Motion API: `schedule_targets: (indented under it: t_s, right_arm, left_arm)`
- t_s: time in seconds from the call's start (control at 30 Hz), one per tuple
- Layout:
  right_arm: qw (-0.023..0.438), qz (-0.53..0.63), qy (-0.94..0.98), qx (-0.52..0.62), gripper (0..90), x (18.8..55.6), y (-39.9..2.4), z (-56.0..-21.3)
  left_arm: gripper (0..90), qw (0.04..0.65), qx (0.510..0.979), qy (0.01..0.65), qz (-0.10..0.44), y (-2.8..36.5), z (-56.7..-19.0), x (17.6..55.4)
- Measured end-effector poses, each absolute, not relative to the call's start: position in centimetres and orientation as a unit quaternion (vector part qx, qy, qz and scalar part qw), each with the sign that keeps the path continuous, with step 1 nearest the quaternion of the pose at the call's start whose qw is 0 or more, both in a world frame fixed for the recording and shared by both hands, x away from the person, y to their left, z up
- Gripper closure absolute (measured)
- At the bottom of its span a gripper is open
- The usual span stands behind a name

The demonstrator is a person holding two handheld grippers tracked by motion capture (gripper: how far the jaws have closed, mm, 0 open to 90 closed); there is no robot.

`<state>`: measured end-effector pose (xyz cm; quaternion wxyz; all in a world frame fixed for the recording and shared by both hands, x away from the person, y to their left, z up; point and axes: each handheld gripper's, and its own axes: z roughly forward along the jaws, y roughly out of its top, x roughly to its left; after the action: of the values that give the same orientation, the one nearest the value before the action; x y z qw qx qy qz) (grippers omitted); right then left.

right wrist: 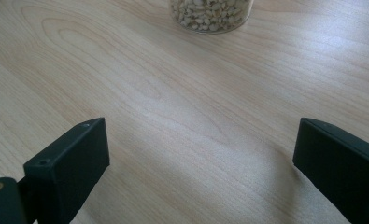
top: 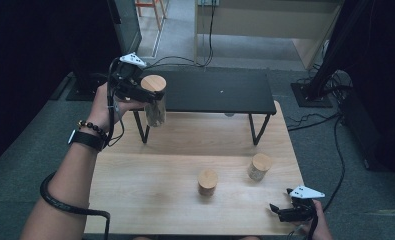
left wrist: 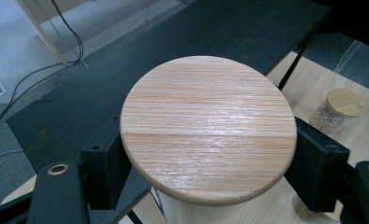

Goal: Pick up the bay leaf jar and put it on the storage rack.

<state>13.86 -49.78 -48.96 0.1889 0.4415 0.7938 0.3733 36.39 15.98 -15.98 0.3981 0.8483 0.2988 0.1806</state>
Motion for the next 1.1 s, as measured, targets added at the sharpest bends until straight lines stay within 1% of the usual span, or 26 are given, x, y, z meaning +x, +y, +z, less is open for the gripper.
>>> schedule_targets:
  t_s: [0.27, 0.47, 0.7, 0.97, 1.1]
  right_arm:
    - [0.187, 0.373, 0.795, 0.440, 3.6, 13.9, -49.8, -49.0]
    - [0.187, 0.373, 0.795, 0.440, 3.6, 13.9, -49.8, -49.0]
    - [0.187, 0.373, 0.796, 0.439, 3.6, 14.0, -49.8, -48.9]
    - [0.186, 0.373, 0.796, 0.439, 3.6, 14.0, -49.8, -49.0]
    - [0.187, 0.373, 0.796, 0.438, 3.6, 13.9, -49.8, -49.0]
  left_arm:
    - [25.0, 0.393, 0.850, 0.301, 0.178, 15.4, -15.4, 38.2]
    - [25.1, 0.403, 0.845, 0.305, 0.174, 15.5, -15.2, 39.1]
    - [25.1, 0.402, 0.845, 0.299, 0.186, 15.0, -14.6, 39.6]
    - [25.2, 0.391, 0.847, 0.308, 0.185, 13.8, -14.5, 41.6]
    - [25.1, 0.391, 0.845, 0.312, 0.190, 13.5, -14.6, 42.0]
